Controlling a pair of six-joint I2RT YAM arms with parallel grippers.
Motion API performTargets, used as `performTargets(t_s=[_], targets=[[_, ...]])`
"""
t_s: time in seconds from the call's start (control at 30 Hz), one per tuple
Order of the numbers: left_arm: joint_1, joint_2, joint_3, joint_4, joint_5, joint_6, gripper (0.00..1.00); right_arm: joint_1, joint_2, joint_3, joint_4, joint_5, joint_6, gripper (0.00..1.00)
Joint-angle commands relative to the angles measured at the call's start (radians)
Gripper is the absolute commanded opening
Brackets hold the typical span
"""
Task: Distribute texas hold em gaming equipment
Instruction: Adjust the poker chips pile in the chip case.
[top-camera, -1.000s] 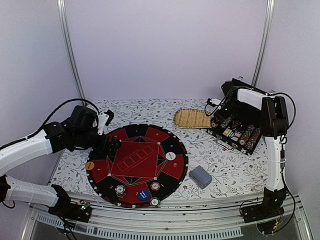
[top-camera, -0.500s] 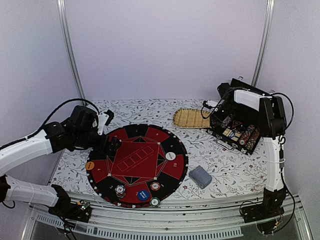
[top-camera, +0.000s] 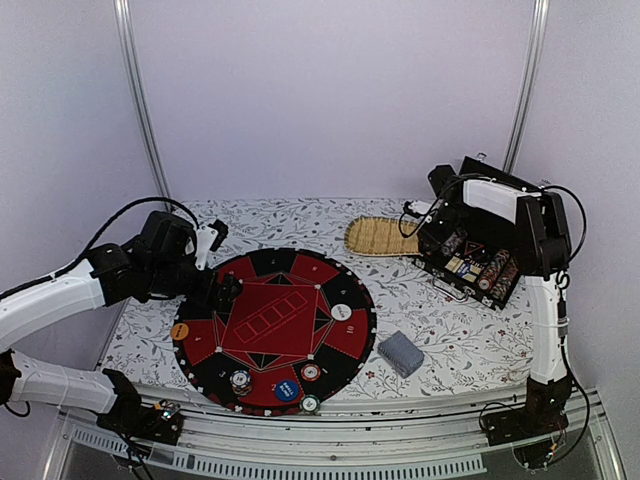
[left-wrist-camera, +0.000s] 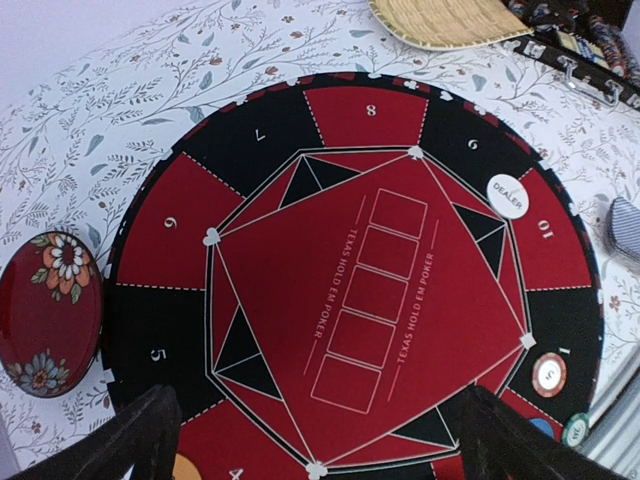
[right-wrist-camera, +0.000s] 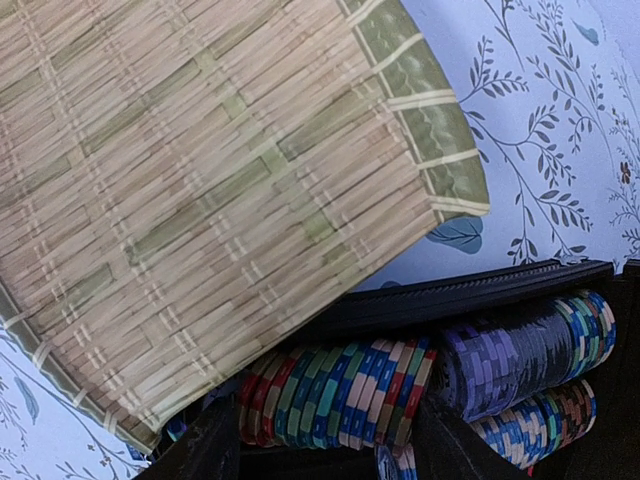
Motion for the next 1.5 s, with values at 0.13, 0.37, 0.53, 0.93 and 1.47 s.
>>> performTargets(t_s=[0.13, 0.37, 0.53, 0.93, 1.47], targets=[[0.019, 0.007, -0.002, 0.005, 0.007, 0.009, 0.98, -0.057, 0.003, -0.021, 0.084, 0.046, 0.058, 0.54], [0.019, 0.002, -0.002, 0.004, 0.007, 0.010, 0.98, -0.069, -0.001, -0.008, 0.079, 0.007, 0.068, 0.54], [0.019, 0.001, -0.002, 0.005, 0.007, 0.008, 0.98, -0.071, -0.003, 0.002, 0.069, -0.055, 0.058, 0.61], [0.020, -0.004, -0.003, 0.005, 0.008, 0.009, 0.98, -0.052, 0.069, -0.022, 0.042, -0.081, -0.002, 0.75], [0.019, 0.008, -0.002, 0.005, 0.016, 0.009, 0.98, -0.030, 0.007, -0.069, 0.062, -0.134, -0.029, 0.88]])
